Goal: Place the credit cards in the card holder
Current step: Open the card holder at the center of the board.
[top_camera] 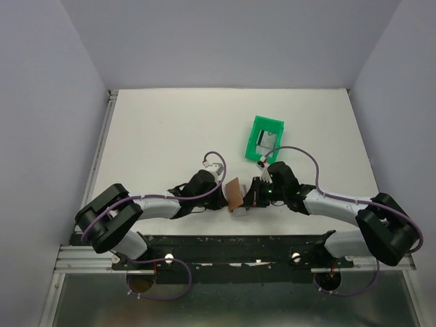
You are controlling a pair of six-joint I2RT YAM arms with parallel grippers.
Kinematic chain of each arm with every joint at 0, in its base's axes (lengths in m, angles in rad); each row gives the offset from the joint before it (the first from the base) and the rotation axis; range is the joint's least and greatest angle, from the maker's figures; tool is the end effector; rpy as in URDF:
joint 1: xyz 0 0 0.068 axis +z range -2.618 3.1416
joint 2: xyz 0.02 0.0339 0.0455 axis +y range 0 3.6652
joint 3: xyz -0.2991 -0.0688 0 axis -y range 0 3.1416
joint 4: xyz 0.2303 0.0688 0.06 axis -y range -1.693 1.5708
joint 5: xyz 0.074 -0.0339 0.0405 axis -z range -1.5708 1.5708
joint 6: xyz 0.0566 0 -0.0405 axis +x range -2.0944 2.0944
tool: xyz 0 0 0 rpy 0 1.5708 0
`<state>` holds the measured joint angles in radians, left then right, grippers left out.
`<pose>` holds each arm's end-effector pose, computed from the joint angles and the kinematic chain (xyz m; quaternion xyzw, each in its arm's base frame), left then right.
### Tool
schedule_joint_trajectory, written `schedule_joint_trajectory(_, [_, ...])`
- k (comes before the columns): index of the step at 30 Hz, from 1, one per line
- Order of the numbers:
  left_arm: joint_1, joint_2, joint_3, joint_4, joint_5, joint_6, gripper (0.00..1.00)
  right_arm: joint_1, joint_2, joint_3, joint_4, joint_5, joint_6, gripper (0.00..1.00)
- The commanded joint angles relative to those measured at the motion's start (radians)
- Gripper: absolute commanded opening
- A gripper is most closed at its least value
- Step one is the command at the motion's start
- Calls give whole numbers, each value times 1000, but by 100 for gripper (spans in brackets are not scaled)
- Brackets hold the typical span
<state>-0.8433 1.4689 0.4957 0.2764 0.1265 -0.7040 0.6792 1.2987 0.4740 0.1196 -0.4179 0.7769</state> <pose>0.1733 -0.2053 0.1709 0.0896 0.9002 -0.3361 0.2621 0.1690 0.1660 0.1917 -0.0435 0.8912 0.4136 0.1810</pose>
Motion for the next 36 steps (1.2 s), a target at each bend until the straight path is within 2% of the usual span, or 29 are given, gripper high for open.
schedule_joint_trajectory(1, [3, 30, -32, 64, 47, 1, 2, -4, 53, 35, 103, -82, 5, 0])
schedule_joint_trajectory(11, [4, 102, -54, 149, 81, -22, 0, -4, 125, 63, 176, -139, 15, 0])
schedule_joint_trajectory(22, [4, 25, -108, 58, -5, -46, 0, -3, 201, 107, 34, -23, -28, 0])
schedule_joint_trajectory(30, [4, -139, -121, -147, -116, -54, 0, -3, 229, 141, -70, 57, -51, 0])
schedule_joint_trajectory(36, [4, -352, -109, -309, -225, -49, 0, -1, 234, 166, -113, 80, -67, 0])
